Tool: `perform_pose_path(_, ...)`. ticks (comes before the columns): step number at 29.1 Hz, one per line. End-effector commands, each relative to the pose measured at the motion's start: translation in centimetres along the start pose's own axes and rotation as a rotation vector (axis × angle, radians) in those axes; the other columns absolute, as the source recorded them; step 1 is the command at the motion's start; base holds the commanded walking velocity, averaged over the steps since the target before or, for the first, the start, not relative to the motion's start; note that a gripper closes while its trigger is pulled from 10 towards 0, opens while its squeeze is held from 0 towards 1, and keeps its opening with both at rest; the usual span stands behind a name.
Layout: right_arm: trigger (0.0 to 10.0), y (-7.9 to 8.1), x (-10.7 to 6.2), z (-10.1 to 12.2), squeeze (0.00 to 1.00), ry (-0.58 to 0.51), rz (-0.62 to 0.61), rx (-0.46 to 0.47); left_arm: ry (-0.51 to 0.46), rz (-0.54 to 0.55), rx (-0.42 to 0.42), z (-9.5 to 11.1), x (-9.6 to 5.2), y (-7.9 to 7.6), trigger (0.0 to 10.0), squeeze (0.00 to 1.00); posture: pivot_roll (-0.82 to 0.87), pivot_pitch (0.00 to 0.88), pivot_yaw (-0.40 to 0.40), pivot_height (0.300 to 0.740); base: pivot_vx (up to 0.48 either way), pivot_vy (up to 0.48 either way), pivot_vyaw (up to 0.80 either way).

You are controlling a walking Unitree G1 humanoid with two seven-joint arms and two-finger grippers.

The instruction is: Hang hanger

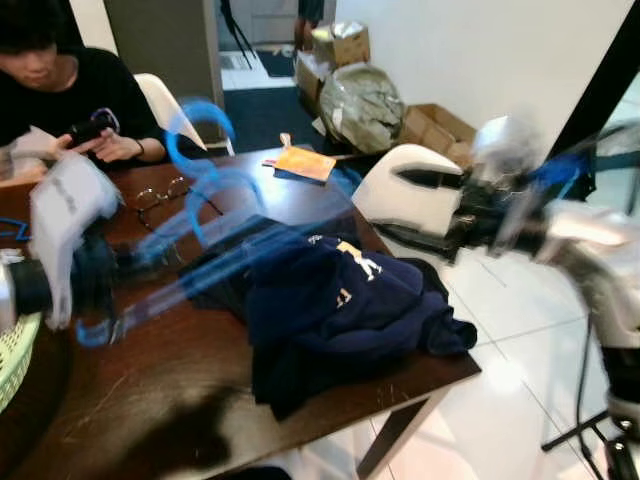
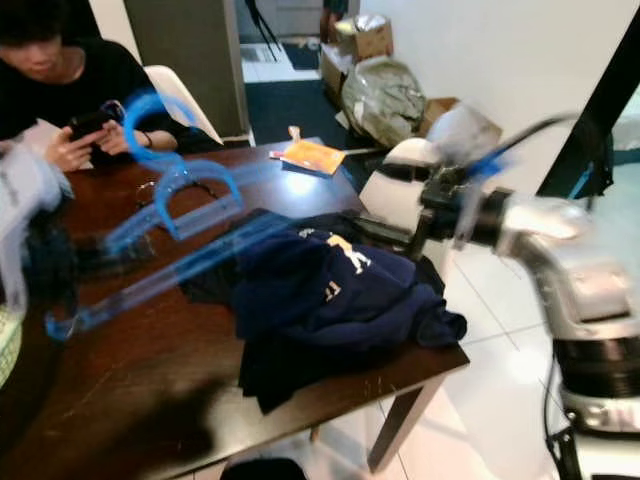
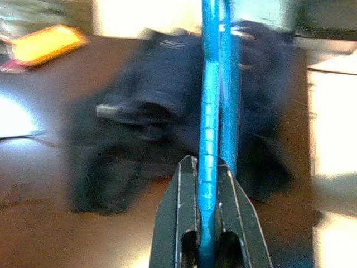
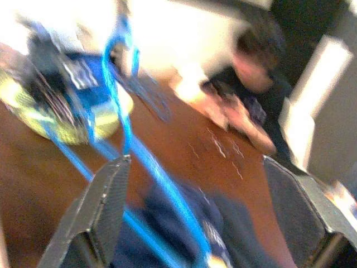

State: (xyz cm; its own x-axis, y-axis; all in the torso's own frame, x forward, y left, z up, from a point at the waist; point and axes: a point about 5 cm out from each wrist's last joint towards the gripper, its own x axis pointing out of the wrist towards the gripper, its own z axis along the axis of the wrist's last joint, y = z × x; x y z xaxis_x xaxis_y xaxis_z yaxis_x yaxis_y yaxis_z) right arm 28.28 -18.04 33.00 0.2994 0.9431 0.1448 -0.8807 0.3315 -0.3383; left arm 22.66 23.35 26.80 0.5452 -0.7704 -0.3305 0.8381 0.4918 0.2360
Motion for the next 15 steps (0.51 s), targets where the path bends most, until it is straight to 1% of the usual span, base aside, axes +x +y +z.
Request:
perform_pose_path(1,10.0,0.7,0.1,1.6,0.00,-0.075,0.085,0.003,0.020,-0.077,0.008,0.6,-0.7,-0.5,10.0,0.00,0.08,0.037,-0.021,0.735,0.000,0.000,0.00)
perform_pose_path(2,10.0,0.7,0.1,1.6,0.00,-0.075,0.085,0.003,0.020,-0.077,0.008,0.6,-0.7,-0.5,10.0,0.00,0.08,0.037,-0.021,0.735,0.000,0.000,0.00)
perform_pose_path(3,10.0,1.2,0.6,2.1,0.00,-0.056,0.150,-0.027,0.035,-0.133,0.007,0.9,-1.0,-0.7,10.0,0.00,0.08,0.038,-0.020,0.735,0.000,0.000,0.00)
perform_pose_path(4,10.0,1.2,0.6,2.1,0.00,-0.056,0.150,-0.027,0.035,-0.133,0.007,0.9,-1.0,-0.7,10.0,0.00,0.08,0.038,-0.020,0.735,0.000,0.000,0.00)
perform_pose_path(5,10.0,2.1,1.8,2.1,0.00,0.003,0.246,-0.063,0.033,-0.203,0.018,1.6,-1.1,-1.0,10.0,0.00,0.08,0.037,-0.016,0.735,0.000,0.000,0.00)
perform_pose_path(6,10.0,2.8,2.5,1.9,0.00,0.047,0.312,-0.086,0.032,-0.253,0.026,2.0,-1.1,-1.3,10.0,0.00,0.08,0.037,-0.016,0.735,0.000,0.000,0.00)
perform_pose_path(7,10.0,2.8,2.5,1.9,0.00,0.047,0.312,-0.086,0.032,-0.253,0.026,2.0,-1.1,-1.3,10.0,0.00,0.08,0.037,-0.016,0.735,0.000,0.000,0.00)
perform_pose_path(8,10.0,3.6,3.2,1.5,0.00,0.100,0.389,-0.104,0.038,-0.286,0.039,2.3,-1.1,-1.4,10.0,0.00,0.08,0.037,-0.016,0.735,0.000,0.000,0.00)
perform_pose_path(9,10.0,3.6,3.2,1.5,0.00,0.100,0.389,-0.104,0.038,-0.286,0.039,2.3,-1.1,-1.4,10.0,0.00,0.08,0.037,-0.016,0.735,0.000,0.000,0.00)
perform_pose_path(10,10.0,4.5,3.6,0.4,0.00,0.191,0.465,-0.120,0.052,-0.307,0.049,2.4,-0.9,-1.5,10.0,0.00,0.08,0.033,-0.014,0.735,0.000,0.000,0.00)
perform_pose_path(11,10.0,4.5,3.6,0.4,0.00,0.191,0.465,-0.120,0.052,-0.307,0.049,2.4,-0.9,-1.5,10.0,0.00,0.08,0.033,-0.014,0.735,0.000,0.000,0.00)
perform_pose_path(12,10.0,5.0,3.8,-0.2,0.00,0.250,0.511,-0.128,0.063,-0.316,0.054,2.4,-0.9,-1.6,10.0,0.00,0.08,0.033,-0.014,0.735,0.000,0.000,0.00)
perform_pose_path(13,10.0,5.6,4.4,-1.0,0.00,0.301,0.554,-0.108,0.070,-0.331,0.057,2.4,-0.8,-1.7,10.0,0.00,0.08,0.032,-0.014,0.735,0.000,0.000,0.00)
perform_pose_path(14,10.0,5.6,4.4,-1.0,0.00,0.301,0.554,-0.108,0.070,-0.331,0.057,2.4,-0.8,-1.7,10.0,0.00,0.08,0.032,-0.014,0.735,0.000,0.000,0.00)
perform_pose_path(15,10.0,6.1,5.0,-1.5,0.00,0.325,0.571,-0.073,0.077,-0.351,0.057,2.3,-0.7,-2.0,10.0,0.00,0.07,0.031,-0.012,0.735,0.000,0.000,0.00)
